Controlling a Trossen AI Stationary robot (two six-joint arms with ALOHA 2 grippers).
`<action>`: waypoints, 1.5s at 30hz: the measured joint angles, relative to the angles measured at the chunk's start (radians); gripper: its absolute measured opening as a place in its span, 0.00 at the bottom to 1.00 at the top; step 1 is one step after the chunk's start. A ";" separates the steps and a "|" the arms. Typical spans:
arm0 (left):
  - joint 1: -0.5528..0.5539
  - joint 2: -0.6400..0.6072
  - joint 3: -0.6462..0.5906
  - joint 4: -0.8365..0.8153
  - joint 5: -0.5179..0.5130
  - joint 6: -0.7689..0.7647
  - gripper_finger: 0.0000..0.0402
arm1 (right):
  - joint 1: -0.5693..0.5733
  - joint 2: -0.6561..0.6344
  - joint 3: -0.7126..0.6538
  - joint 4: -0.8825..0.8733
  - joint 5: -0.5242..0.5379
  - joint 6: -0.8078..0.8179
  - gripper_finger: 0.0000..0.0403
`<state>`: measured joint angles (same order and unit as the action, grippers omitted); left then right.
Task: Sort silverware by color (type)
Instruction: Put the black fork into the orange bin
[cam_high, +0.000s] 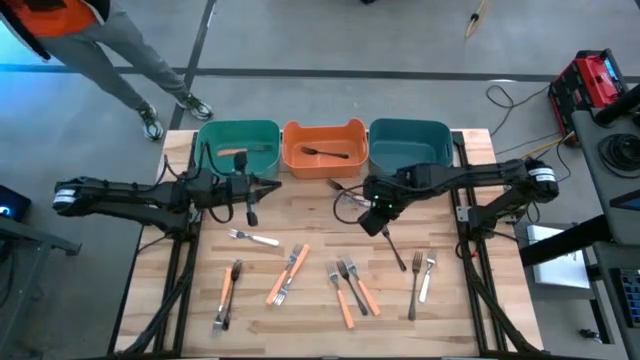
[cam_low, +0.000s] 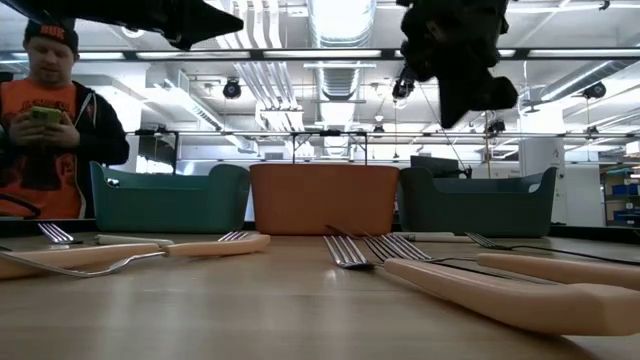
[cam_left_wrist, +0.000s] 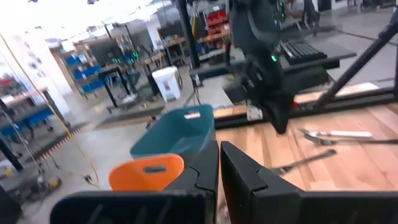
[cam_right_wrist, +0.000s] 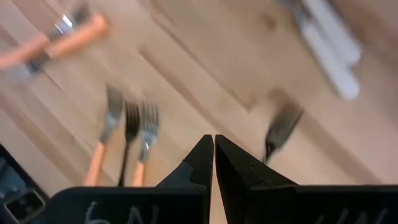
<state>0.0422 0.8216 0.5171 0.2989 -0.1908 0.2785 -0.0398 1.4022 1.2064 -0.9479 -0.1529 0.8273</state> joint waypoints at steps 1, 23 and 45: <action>0.000 0.001 -0.008 0.028 -0.001 0.008 0.00 | 0.006 0.010 -0.004 -0.014 -0.016 0.009 0.02; 0.001 -0.054 -0.055 0.105 -0.009 0.080 0.00 | 0.138 0.038 -0.233 0.014 -0.002 0.236 0.02; 0.001 -0.053 -0.055 0.105 -0.010 0.076 0.00 | 0.133 0.038 -0.248 0.047 0.050 0.332 0.33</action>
<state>0.0429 0.7689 0.4618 0.4038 -0.2012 0.3542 0.0929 1.4403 0.9588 -0.9011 -0.1024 1.1597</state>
